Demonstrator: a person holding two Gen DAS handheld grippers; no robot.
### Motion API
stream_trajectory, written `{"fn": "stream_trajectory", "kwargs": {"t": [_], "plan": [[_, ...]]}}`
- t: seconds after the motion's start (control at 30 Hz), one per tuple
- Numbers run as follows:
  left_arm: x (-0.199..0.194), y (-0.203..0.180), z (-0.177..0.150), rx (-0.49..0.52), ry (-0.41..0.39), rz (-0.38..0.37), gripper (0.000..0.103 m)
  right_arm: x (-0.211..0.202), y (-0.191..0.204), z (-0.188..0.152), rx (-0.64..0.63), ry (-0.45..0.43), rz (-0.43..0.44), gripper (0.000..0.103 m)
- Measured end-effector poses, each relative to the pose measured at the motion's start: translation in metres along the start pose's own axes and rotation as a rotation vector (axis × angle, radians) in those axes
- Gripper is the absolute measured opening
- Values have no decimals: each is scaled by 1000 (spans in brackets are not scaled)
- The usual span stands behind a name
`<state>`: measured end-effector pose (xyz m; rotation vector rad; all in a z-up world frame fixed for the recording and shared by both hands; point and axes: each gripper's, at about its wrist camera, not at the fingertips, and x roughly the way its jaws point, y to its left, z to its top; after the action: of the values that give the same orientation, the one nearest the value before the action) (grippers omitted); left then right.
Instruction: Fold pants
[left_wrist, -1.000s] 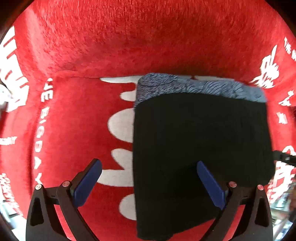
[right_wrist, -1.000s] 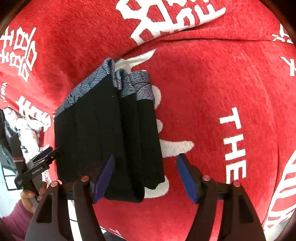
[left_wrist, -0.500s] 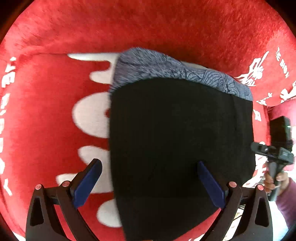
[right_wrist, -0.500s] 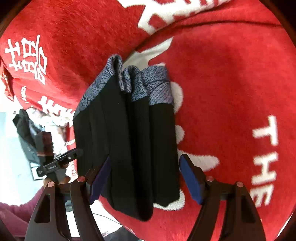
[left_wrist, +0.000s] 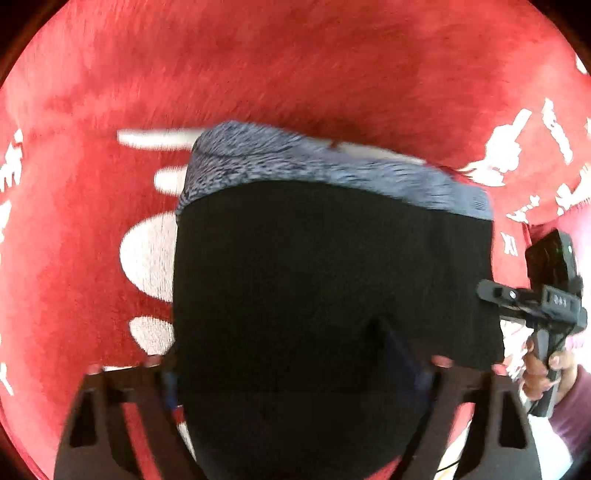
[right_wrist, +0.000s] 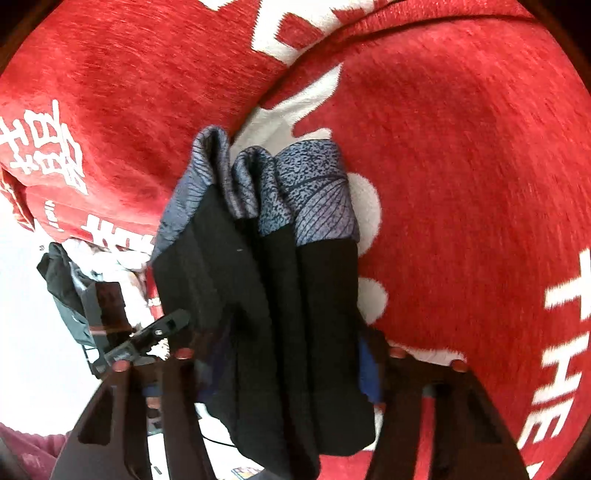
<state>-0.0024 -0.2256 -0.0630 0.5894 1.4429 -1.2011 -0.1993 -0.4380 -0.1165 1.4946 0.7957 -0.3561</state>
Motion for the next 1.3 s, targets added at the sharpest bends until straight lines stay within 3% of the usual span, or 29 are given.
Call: {"fn": "stream_trajectory", "kwargs": {"t": [0.07, 0.13, 0.27, 0.47, 0.53, 0.6, 0.67, 0.73, 0.83, 0.9, 0.97, 1.0, 1.03, 1.1, 1.2, 1.3], "plan": [[-12, -7, -5, 21, -20, -3, 61, -5, 7, -3, -3, -10, 18, 46], [-26, -9, -11, 23, -25, -16, 57, -13, 12, -9, 6, -19, 49, 43], [-55, -3, -28, 16, -16, -6, 57, -19, 27, -35, 5, 8, 106, 43], [-83, 40, -82, -32, 18, 31, 58, -2, 39, -86, 41, 51, 165, 43], [-69, 51, -93, -59, 43, 69, 61, 11, 37, -100, 38, 66, 134, 43], [-55, 62, -99, -93, 45, 108, 72, 21, 31, -106, 47, 82, 88, 43], [-53, 67, -100, -100, 7, 95, 83, 27, 25, -109, 38, 76, 36, 44], [-51, 68, -100, -88, 3, 134, 94, 29, 16, -107, 68, 82, 16, 52], [-64, 67, -100, -84, -15, 185, 94, 24, 23, -107, 48, 84, -91, 57], [-87, 67, -96, -88, -74, 205, 94, 12, 41, -109, -14, 52, -182, 56], [-111, 67, -91, -87, -131, 172, 94, 0, 59, -110, -71, 4, -239, 40], [-116, 64, -86, -75, -149, 153, 94, -8, 68, -110, -102, -27, -268, 18], [-118, 60, -81, -57, -159, 130, 94, -14, 75, -110, -113, -45, -264, 10], [-115, 49, -71, -4, -171, 93, 94, -23, 93, -105, -137, -93, -227, 10], [-95, 38, -64, 47, -154, 68, 94, -11, 113, -96, -183, -88, -203, 10], [-61, 42, -59, 39, -118, 106, 94, 16, 115, -88, -191, -44, -227, 10]]}}
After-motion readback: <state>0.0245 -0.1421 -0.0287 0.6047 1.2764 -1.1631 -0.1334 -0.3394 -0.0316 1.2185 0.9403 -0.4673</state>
